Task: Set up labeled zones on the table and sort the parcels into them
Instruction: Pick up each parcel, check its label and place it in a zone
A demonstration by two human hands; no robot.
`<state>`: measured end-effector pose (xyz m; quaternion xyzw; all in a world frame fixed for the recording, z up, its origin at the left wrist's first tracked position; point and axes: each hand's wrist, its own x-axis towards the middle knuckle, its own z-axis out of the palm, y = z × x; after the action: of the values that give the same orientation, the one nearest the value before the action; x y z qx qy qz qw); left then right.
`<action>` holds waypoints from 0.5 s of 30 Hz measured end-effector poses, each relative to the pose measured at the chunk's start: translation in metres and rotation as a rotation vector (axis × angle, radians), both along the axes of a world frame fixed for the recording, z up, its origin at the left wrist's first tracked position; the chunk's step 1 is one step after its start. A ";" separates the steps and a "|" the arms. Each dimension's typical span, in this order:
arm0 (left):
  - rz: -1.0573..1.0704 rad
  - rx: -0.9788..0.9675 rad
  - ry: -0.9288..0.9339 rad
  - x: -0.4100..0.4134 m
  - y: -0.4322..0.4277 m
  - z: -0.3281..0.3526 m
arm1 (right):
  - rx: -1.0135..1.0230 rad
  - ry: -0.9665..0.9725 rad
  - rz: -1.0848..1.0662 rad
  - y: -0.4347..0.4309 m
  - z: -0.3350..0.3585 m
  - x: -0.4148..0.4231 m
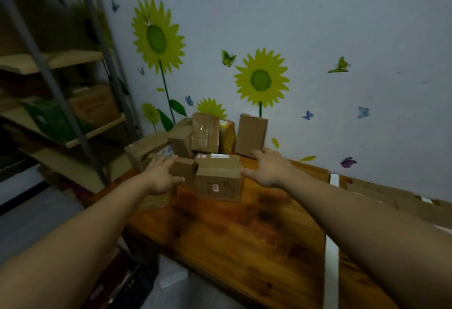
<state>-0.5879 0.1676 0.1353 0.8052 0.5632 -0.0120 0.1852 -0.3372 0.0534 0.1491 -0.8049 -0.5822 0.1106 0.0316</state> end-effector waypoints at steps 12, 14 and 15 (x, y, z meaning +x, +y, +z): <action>-0.181 -0.108 0.051 0.053 0.103 -0.057 | -0.120 0.191 -0.045 0.139 -0.094 0.004; -0.211 -0.155 0.055 0.069 0.120 -0.073 | -0.188 0.230 -0.075 0.151 -0.117 0.009; -0.228 -0.169 0.069 0.076 0.127 -0.082 | -0.223 0.243 -0.085 0.154 -0.129 0.011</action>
<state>-0.5119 0.2941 0.0530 0.8445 0.4713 -0.1082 0.2303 -0.3259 0.2070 0.0205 -0.8081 -0.5236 0.2693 0.0170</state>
